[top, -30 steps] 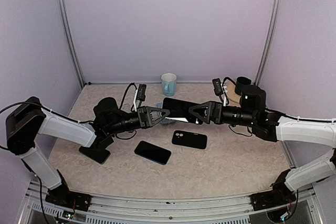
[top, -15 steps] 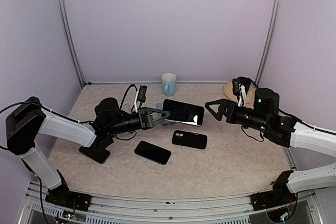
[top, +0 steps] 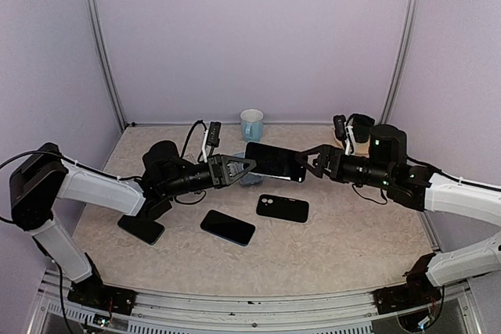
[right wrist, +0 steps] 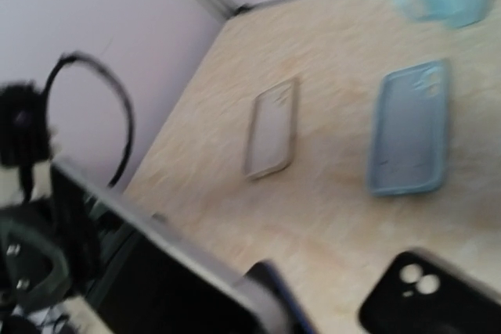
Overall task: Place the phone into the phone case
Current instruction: Pass from the right arm to the left
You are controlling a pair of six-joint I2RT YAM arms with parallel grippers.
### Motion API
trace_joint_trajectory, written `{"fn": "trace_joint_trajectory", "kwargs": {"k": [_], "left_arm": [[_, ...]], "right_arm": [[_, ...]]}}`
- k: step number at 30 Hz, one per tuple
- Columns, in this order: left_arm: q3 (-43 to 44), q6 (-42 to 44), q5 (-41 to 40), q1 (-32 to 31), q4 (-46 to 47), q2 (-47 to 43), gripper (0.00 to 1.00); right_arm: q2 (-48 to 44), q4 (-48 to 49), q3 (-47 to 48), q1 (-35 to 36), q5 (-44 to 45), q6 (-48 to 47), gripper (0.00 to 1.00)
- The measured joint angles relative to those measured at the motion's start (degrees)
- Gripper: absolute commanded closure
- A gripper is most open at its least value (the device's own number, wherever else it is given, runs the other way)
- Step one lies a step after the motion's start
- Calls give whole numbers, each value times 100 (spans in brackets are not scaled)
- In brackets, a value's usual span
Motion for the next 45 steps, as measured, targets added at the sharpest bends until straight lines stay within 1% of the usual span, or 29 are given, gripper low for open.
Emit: {"fn": "trace_joint_trajectory", "kwargs": {"k": [6,15,21,36,41,43,45], "left_arm": [[234,0,26,-15,-15,107,100],[323,-28,111,-105,-15,319,100],[323,-76,160,-120,22,380,100],[323,-251,245,-131,299,535,100],[323,-334,278,-151,382,595,100],[323,-348,291,-153,424,603,100],[323,-358,310,-155,470,605,100]], "right_arm": [[516,442,-72,2,-822,22,7],[616,1196,-164,2,-1589,179,9],[723,1388,-190,13,-1797,238,10],[911,1738,-256,22,-2124,330,16],[957,1836,-284,33,-2181,365,25],[966,1867,-291,37,-2186,372,33],[966,1882,-297,42,-2184,382,48]]}}
